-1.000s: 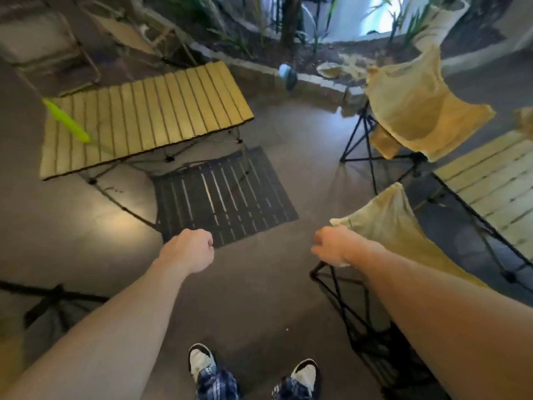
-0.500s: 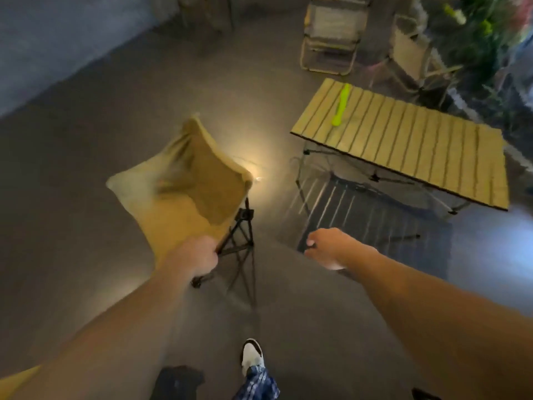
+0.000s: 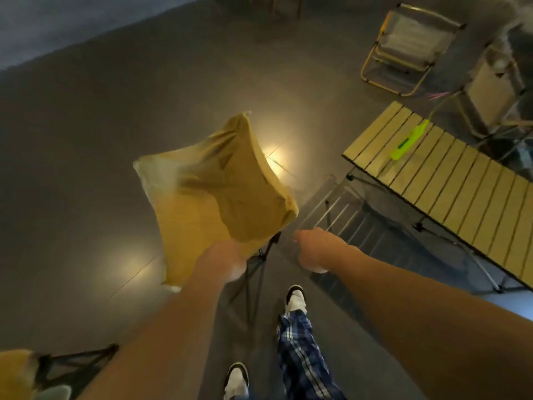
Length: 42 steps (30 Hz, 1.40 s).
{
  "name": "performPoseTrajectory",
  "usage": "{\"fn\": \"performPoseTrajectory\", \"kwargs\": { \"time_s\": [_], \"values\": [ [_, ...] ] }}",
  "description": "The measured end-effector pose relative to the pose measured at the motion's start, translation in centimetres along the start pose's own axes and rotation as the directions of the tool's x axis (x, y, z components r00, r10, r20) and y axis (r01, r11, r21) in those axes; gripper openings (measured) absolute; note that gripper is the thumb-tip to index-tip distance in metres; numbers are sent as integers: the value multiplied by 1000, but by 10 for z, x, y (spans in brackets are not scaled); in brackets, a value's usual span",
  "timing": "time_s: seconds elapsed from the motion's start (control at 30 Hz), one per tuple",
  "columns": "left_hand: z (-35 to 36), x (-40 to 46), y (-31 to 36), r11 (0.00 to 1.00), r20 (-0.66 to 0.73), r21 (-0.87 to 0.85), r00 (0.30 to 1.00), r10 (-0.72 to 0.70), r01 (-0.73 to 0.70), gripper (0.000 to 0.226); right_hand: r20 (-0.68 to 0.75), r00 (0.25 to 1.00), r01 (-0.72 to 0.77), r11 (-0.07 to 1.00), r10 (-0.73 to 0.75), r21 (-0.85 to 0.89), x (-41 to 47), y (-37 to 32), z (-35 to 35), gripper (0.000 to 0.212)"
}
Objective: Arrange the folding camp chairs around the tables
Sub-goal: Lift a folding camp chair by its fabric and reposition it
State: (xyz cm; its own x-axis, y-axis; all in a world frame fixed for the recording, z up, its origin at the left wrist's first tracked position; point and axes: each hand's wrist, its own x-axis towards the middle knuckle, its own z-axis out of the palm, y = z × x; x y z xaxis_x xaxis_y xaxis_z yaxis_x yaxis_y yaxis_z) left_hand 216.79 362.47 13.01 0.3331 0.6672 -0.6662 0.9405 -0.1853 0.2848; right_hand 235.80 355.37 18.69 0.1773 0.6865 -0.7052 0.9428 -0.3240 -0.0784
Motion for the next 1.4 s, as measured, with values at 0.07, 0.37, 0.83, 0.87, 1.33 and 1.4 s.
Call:
{"fn": "performPoseTrajectory", "kwargs": {
  "time_s": [0.07,0.37,0.83,0.87,1.33,1.4],
  "values": [
    [-10,30,24,999,2,-39,1000,-13,13,40,-11,1000,-7,1000,7,18,24,17,-17,49],
    [-28,159,138,926,25,-307,974,-225,222,67,-39,999,21,996,-17,90,153,94,-92,53],
    [9,238,171,940,133,-244,968,-213,240,33,-23,956,279,931,-292,-236,258,79,-91,87],
    [11,237,168,950,139,-232,974,-181,210,34,-38,959,262,926,-283,-271,260,78,-90,87],
    [9,183,52,835,610,384,787,92,-395,42,-4,993,-105,862,118,-496,214,94,-38,70],
    [-4,191,43,784,612,453,788,73,-425,42,37,980,-160,879,197,-449,199,100,-23,68]
  ]
}}
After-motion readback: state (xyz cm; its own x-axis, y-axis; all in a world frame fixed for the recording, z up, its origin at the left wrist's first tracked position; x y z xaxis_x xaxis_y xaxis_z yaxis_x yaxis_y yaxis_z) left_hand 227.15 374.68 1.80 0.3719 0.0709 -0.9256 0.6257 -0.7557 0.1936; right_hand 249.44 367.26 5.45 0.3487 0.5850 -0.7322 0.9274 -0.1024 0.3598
